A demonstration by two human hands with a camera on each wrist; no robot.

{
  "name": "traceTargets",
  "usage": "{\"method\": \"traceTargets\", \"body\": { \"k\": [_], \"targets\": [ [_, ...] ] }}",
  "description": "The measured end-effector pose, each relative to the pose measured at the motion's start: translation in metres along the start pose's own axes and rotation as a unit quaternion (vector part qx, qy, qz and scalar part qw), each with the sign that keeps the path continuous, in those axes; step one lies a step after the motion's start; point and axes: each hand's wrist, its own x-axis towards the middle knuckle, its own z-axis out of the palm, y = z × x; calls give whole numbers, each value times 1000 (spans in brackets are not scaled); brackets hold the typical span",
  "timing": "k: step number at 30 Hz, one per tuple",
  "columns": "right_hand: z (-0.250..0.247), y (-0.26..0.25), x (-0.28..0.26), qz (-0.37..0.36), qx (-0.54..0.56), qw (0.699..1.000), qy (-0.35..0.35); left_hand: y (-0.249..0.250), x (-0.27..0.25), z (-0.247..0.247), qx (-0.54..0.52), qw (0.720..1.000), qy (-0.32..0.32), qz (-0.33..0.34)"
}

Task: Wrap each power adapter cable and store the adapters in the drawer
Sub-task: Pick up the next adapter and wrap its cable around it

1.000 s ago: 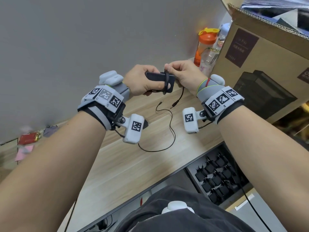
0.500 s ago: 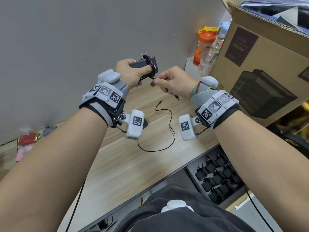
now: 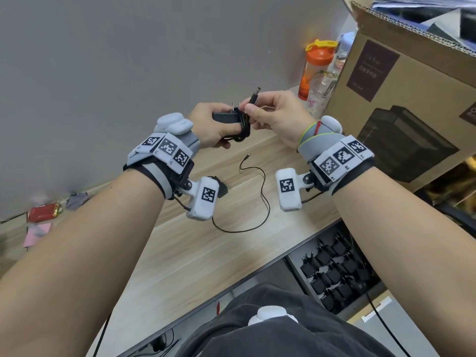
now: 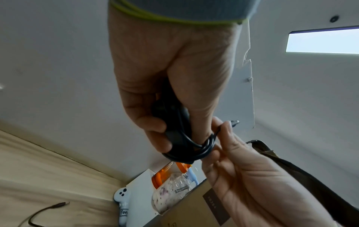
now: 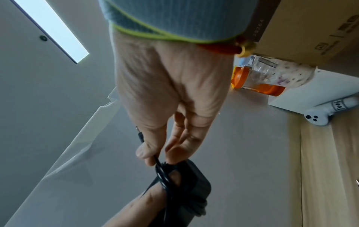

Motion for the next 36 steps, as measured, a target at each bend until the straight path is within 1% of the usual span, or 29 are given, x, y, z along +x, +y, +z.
{"method": "traceTargets", "body": {
  "k": [2, 3, 5, 7, 9, 13, 17, 22, 25, 29, 33, 36],
  "targets": [
    [1, 1, 0, 3, 7, 1000, 21, 1, 0, 2, -18, 1000, -5, -2],
    [2, 1, 1, 1, 15, 999, 33, 2, 0, 2, -30, 1000, 3, -4],
    [3, 1, 2, -2, 17, 998, 62, 2, 4, 4, -65, 997, 32, -17],
    [5, 0, 4, 5, 19, 997, 75, 1, 7, 4, -96, 993, 62, -30],
    [6, 0, 3, 25, 21, 997, 68, -1, 11, 5, -111, 990, 79, -34],
    [11, 2, -1, 68, -12, 996, 47, 0, 15, 8, -141, 984, 97, -49],
    [15, 5, 1, 101, -39, 993, 53, 5, 17, 11, -184, 976, 102, -62],
    [14, 2, 6, 114, -76, 989, 62, 7, 16, 16, -151, 985, 80, -34],
    [13, 1, 8, 116, -88, 987, 69, 9, 14, 19, -146, 986, 77, -24],
    [11, 1, 8, 119, -60, 988, 80, 9, 12, 19, -126, 989, 71, -19],
    [7, 3, 9, 128, -30, 986, 99, 8, 9, 18, -95, 994, 44, -9],
    [6, 8, 11, 119, -72, 982, 129, 7, 9, 18, -85, 995, 45, -7]
  ]
}}
